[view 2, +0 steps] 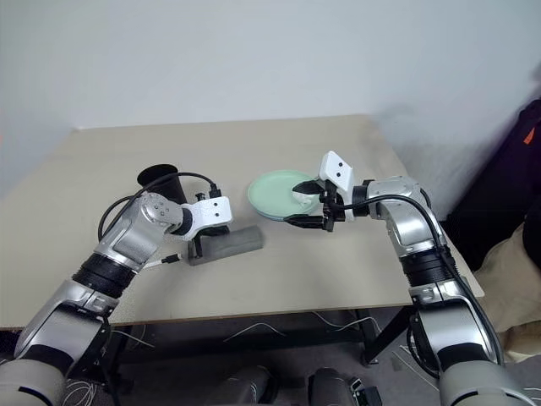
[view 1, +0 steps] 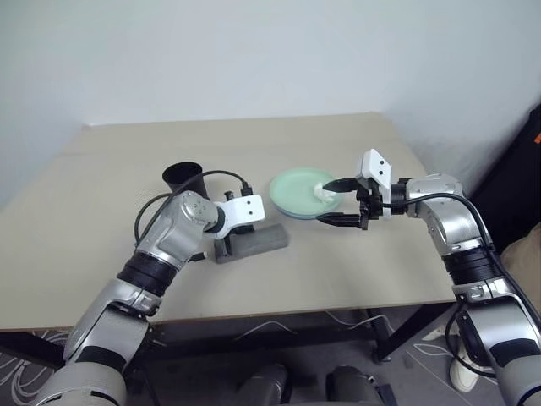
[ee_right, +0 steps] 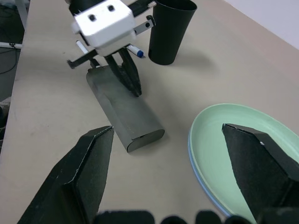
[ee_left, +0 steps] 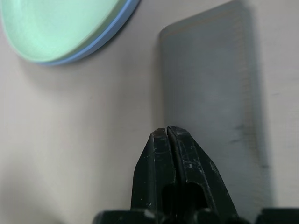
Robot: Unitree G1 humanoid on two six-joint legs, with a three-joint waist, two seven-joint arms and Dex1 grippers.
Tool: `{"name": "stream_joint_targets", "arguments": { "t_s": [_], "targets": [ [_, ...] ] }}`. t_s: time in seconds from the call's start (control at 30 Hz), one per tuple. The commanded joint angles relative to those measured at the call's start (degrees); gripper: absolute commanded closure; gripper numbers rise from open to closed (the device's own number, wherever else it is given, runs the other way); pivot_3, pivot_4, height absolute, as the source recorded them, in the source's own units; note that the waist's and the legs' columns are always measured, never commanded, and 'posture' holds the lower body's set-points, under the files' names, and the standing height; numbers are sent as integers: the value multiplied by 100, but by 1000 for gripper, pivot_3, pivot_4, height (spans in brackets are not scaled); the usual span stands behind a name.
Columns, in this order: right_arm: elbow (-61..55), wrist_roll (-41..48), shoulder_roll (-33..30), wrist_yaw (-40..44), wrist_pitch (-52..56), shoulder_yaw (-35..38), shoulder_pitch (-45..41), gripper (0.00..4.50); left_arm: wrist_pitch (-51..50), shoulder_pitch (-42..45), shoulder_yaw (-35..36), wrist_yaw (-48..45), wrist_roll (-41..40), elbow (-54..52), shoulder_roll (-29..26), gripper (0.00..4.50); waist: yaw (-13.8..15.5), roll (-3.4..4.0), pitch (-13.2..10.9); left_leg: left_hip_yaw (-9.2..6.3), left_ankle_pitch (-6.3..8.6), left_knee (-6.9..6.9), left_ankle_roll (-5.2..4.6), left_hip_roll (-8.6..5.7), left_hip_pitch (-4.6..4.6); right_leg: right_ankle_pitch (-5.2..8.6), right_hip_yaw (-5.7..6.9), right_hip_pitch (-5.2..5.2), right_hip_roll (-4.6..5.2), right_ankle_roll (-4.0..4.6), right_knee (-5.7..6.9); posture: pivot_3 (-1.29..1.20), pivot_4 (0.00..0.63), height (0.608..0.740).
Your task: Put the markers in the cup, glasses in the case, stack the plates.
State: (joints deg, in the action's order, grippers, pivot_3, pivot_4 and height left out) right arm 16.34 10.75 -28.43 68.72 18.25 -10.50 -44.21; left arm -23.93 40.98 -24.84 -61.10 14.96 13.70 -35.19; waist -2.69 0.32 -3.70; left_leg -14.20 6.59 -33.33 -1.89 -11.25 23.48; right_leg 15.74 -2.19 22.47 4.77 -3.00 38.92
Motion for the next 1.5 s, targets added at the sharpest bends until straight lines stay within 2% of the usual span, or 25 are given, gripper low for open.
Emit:
{"name": "stream_joint_targets", "arguments": {
  "t_s": [0.03, 0.23, 0.33, 0.47, 0.57, 0.67, 0.83, 1.03, 1.17, 1.5],
  "targets": [
    [-217, 67, -6, -41, -32, 75, -85, 456, -187, -138, 30, -183, -44, -482, -110, 4482, 4, 0, 0, 0, 0, 0, 0, 0, 0, 0, 0, 0, 0, 0, 0, 0, 0, 740],
    [-185, 57, 11, -50, -40, 66, -107, 456, -454, -129, 283, -47, -131, -627, -128, 4482, 7, 0, 0, -1, 0, 0, 0, 0, 0, 0, 0, 1, -1, 1, 1, 0, 0, 740],
    [-171, 52, 14, -55, -44, 65, -113, 456, -479, -18, 649, -108, -481, -724, -145, 4482, 7, -1, 0, -1, 0, 1, 0, 0, 1, 1, -1, 2, 0, 1, 1, 0, 0, 740],
    [-145, 47, 15, -63, -40, 73, -135, 456, -281, -11, 1052, -324, -894, -769, -422, 4482, -2, -1, 0, 0, 0, 7, 0, 1, 2, 1, -3, 7, 0, 2, -1, 0, 0, 740],
    [-99, 40, 23, -71, -52, 79, -170, 456, -91, -83, 1183, -636, -1032, -638, -901, 4482, -7, 0, 0, 2, 0, 11, 0, 4, 2, 1, -4, 10, -1, 2, 0, 0, 0, 740],
    [-68, 35, 30, -71, -66, 79, -190, 456, -75, -152, 1289, -962, -1247, -609, -1235, 3887, 2, 0, -1, 3, 0, 13, 0, 4, 2, 1, -5, 17, -3, 2, 0, 0, 0, 740],
    [-13, 29, 42, -54, -90, 76, -219, 456, 33, -309, 1368, -1309, -1487, -477, -1629, 2224, 18, 1, -1, 6, 0, 13, 0, 2, 1, 4, -6, 18, -3, 8, -1, 0, 0, 740],
    [-15, 32, 70, -63, -90, 68, -220, 456, 340, -542, 1362, -1387, -1523, -261, -1786, 106, 16, 2, -1, 9, 0, 16, 1, 3, 1, 5, -10, 25, -2, 10, 0, 0, 0, 740],
    [-36, 36, 63, -68, -75, 76, -206, 456, 388, -621, 1273, -1618, -1517, -48, -1879, 16, 13, 2, -1, 12, 0, 19, 1, 3, 2, 5, -14, 29, -2, 11, 0, 0, 0, 740],
    [-201, 64, 42, -120, 13, 85, -87, 456, 1270, -505, 901, -1994, -1111, 894, -1952, 16, 16, 2, -1, 20, 0, 24, 1, 4, 2, 5, -22, 34, -1, 11, 0, 0, 0, 740]
  ]
}}
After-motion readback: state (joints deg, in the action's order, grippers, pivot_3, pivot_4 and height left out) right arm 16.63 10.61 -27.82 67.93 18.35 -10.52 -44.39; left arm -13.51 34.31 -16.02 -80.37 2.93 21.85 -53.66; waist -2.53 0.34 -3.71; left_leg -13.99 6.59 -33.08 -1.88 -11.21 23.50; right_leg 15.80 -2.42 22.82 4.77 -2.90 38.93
